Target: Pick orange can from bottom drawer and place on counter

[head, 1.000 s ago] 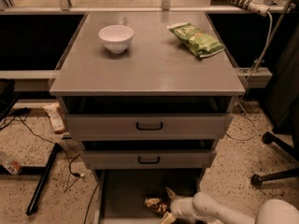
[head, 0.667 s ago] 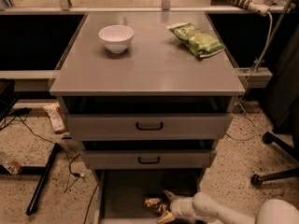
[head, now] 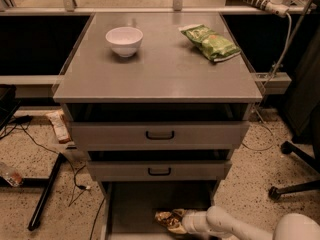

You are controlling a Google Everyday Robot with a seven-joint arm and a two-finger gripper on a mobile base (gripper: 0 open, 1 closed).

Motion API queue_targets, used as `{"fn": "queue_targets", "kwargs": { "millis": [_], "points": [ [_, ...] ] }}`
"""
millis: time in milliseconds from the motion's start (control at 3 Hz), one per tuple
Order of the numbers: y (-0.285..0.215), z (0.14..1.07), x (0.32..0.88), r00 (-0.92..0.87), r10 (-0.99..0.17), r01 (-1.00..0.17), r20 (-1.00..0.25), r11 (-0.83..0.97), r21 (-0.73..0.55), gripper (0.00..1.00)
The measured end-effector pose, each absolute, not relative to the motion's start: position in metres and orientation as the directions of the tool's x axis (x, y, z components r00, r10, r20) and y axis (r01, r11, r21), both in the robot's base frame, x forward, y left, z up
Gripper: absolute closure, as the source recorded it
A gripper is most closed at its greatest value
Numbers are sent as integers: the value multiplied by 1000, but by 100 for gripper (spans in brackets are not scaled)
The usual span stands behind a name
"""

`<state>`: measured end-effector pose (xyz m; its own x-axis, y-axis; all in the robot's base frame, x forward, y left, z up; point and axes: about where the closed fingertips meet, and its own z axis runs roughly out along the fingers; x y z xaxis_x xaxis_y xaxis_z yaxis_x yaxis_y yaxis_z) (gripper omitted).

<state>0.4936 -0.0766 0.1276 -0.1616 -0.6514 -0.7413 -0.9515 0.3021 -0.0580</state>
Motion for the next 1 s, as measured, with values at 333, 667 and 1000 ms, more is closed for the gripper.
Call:
{"fn": "queue_targets", "kwargs": {
  "millis": [333, 667, 1000],
  "points": [
    [-77, 128, 494, -162, -651, -952, -741, 302, -58, 89],
    [-77, 128, 494, -162, -651, -952, -741, 302, -58, 100],
    [-76, 129, 493, -161, -649, -953, -743, 299, -55, 100]
  ]
}}
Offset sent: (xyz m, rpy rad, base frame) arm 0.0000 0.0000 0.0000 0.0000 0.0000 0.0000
